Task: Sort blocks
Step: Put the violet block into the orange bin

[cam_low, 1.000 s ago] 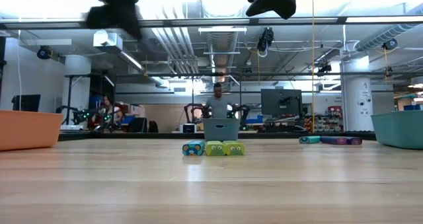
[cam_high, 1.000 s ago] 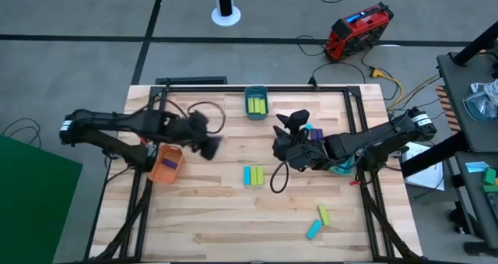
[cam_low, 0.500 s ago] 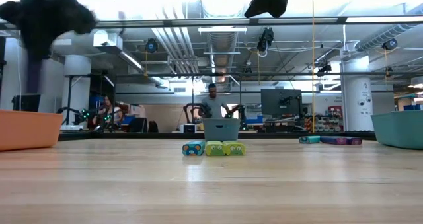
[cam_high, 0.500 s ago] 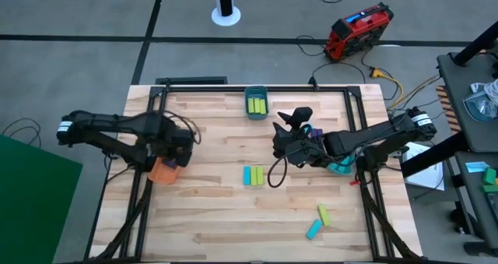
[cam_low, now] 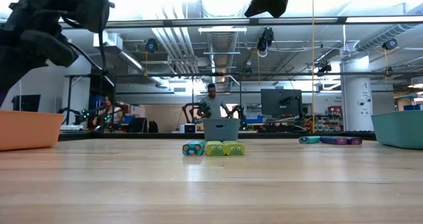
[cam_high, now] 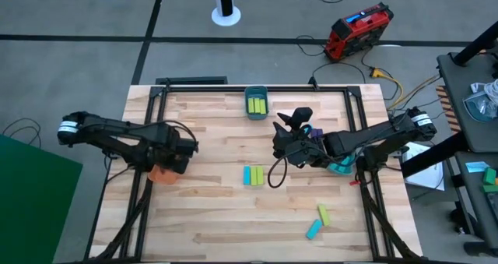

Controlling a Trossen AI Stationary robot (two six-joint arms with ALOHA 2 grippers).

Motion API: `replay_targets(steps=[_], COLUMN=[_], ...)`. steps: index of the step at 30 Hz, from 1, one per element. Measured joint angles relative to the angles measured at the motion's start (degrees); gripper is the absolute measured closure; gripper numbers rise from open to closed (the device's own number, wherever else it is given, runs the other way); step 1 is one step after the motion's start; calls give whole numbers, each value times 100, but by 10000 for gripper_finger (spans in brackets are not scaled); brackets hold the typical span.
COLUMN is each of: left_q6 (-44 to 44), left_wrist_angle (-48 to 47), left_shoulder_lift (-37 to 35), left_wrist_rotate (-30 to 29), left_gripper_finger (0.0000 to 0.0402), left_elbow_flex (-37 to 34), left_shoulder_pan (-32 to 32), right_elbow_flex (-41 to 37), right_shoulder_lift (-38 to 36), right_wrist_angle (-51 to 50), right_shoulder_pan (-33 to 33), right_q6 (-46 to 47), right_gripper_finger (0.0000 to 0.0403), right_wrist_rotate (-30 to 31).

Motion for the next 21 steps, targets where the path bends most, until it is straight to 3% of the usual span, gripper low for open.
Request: replay_targets(steps=[10,15,21], left_q6=[46,126,1016], left_wrist_angle=[44,105,108], left_shoulder_lift=[51,293,819], left_wrist_rotate=[-280,-1148,-2319], left_gripper_finger=[254,256,261], left_elbow_flex=[758,1809,3442], left_shoulder_pan=[0,0,-7], right_elbow_flex=[-2,-2,-9], right_shoulder_lift=[-2,-2,-213], right_wrist_angle=[0,-4,-22], right_shoulder_pan=[-7,-26,-26], right_q6=[246,633,964], right_gripper_finger=[253,251,267], right_wrist_rotate=[0,48,959])
